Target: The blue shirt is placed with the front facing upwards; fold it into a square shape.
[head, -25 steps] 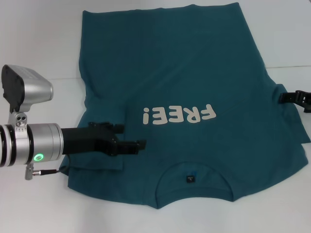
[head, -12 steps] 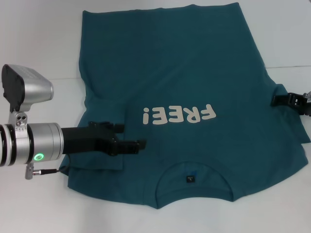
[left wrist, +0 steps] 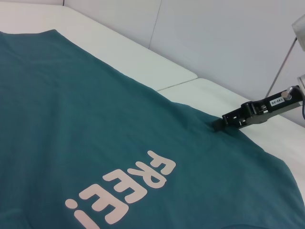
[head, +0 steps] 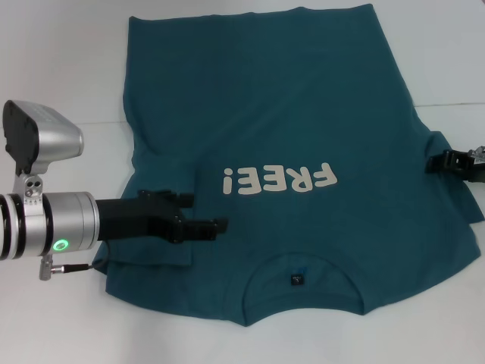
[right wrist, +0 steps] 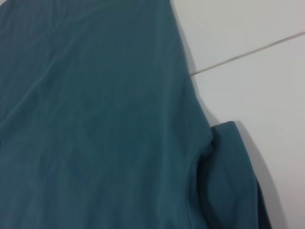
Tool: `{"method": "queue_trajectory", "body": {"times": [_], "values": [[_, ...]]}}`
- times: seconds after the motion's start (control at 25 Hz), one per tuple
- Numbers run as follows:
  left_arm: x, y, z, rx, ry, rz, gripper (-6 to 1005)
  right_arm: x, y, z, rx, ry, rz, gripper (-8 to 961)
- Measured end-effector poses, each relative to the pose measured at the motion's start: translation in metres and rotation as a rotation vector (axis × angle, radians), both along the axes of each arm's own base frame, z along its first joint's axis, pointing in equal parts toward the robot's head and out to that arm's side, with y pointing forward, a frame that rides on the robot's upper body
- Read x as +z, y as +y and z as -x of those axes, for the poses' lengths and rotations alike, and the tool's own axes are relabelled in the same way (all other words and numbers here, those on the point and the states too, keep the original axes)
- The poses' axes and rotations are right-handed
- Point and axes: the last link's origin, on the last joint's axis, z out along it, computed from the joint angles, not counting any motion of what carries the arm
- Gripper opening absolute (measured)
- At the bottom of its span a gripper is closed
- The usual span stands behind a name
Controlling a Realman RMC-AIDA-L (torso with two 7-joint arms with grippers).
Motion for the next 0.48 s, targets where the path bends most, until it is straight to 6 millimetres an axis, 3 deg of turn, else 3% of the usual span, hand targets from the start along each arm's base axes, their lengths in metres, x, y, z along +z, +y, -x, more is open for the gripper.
{"method": "queue_trajectory", "body": {"times": [0.48], "values": [[0.0003,-0.0008,0.0018,0.006,-0.001,-0.002,907,0.0016,-0.0012,-0.0008,0.034,-0.02,0.001,148]]}}
